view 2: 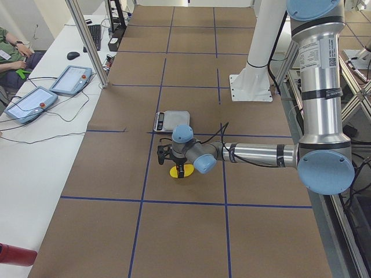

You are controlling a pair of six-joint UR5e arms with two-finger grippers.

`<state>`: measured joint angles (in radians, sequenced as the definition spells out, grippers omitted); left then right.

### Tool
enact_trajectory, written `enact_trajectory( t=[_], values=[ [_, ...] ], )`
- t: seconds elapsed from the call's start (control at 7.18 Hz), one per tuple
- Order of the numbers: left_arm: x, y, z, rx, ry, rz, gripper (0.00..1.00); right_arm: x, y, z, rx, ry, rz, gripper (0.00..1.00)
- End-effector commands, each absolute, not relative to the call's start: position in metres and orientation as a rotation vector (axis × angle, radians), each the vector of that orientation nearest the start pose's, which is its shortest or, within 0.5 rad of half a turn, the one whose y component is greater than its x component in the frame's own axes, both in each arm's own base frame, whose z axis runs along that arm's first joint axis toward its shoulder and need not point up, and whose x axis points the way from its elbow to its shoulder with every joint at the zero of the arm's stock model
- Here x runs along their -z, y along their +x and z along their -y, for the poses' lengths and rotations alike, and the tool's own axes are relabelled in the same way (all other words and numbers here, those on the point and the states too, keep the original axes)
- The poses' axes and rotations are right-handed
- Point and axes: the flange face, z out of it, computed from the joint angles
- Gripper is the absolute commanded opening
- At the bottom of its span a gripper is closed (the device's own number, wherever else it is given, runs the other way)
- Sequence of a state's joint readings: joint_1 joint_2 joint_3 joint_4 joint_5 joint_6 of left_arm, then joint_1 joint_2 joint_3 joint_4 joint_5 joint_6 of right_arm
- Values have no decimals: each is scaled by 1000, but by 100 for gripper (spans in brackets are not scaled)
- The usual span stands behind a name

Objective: Weigh mango
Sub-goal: 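Lower the left gripper over the yellow mango and close on it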

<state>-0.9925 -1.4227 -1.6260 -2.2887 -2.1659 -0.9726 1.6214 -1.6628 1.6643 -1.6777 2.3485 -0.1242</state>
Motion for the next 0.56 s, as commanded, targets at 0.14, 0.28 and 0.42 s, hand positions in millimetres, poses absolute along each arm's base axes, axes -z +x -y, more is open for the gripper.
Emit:
enact_trajectory(
  t=[0.14, 0.28, 0.42],
  values=[
    [-639, 204, 419, 150, 13, -813, 85, -666, 86, 441, 29, -32, 783, 100],
    [-638, 205, 420, 146, 15, -815, 58, -666, 86, 441, 29, -32, 783, 100],
    [-633, 205, 421, 144, 23, -821, 23, -666, 86, 441, 29, -32, 783, 100]
  ],
)
